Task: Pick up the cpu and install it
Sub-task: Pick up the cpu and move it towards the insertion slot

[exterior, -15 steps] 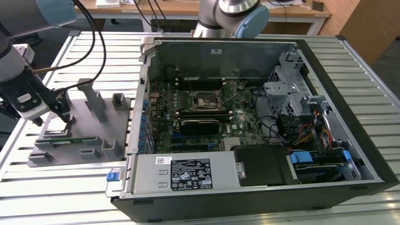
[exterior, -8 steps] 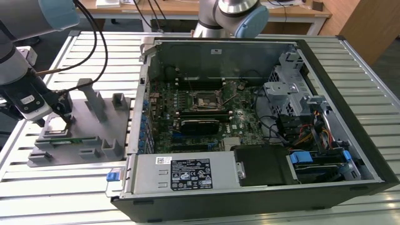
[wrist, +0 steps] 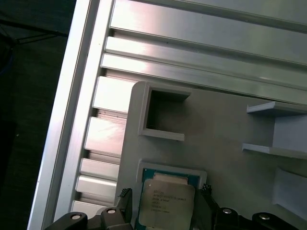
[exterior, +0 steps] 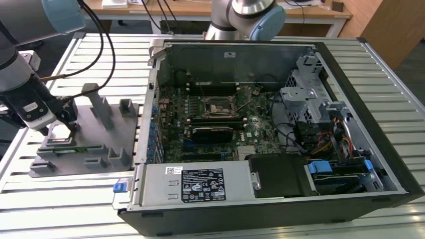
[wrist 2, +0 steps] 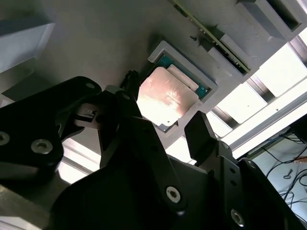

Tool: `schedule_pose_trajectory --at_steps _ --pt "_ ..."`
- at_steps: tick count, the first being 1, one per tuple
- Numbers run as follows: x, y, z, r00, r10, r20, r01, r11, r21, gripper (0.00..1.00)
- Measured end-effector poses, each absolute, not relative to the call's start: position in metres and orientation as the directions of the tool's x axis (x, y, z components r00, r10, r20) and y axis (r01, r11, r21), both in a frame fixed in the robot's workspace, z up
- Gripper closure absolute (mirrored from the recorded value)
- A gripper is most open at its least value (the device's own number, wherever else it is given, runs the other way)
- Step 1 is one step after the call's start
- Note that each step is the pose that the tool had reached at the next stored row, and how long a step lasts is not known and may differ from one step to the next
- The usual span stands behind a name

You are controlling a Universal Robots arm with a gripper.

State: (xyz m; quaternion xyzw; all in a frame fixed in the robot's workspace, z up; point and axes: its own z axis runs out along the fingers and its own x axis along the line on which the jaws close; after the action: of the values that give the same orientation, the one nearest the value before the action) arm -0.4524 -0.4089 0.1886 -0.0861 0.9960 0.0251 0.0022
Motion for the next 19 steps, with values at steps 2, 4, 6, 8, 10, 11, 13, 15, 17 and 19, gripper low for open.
schedule_pose_trajectory --at_steps 2,4,6,8,10,11,13,15,17,19 --pt "-0.4524 -0.4089 0.1876 -0.985 -0.171 -0.009 -0.171 0.984 0.05 0.35" --pt "-0.4524 -0.4089 0.1867 -0.985 -0.17 -0.008 -0.17 0.984 0.049 0.35" --pt "-0.4524 -0.4089 0.1859 -0.985 -0.17 -0.008 -0.17 0.984 0.049 0.35" --pt "-0.4524 -0.4089 0.1852 -0.986 -0.169 -0.008 -0.169 0.984 0.049 0.35" --pt "-0.4524 -0.4089 0.1846 -0.986 -0.168 -0.008 -0.168 0.985 0.049 0.35" --pt "-0.4524 -0.4089 0.1843 -0.986 -0.166 -0.008 -0.166 0.985 0.049 0.35" --pt "-0.4524 -0.4089 0.1838 -0.987 -0.162 -0.008 -0.162 0.985 0.049 0.35" --pt "-0.4524 -0.4089 0.1835 -0.987 -0.159 -0.008 -0.159 0.986 0.049 0.35" --pt "-0.4524 -0.4089 0.1832 -0.988 -0.157 -0.008 -0.157 0.986 0.049 0.35" --pt "-0.4524 -0.4089 0.1832 -0.988 -0.156 -0.008 -0.156 0.986 0.049 0.35"
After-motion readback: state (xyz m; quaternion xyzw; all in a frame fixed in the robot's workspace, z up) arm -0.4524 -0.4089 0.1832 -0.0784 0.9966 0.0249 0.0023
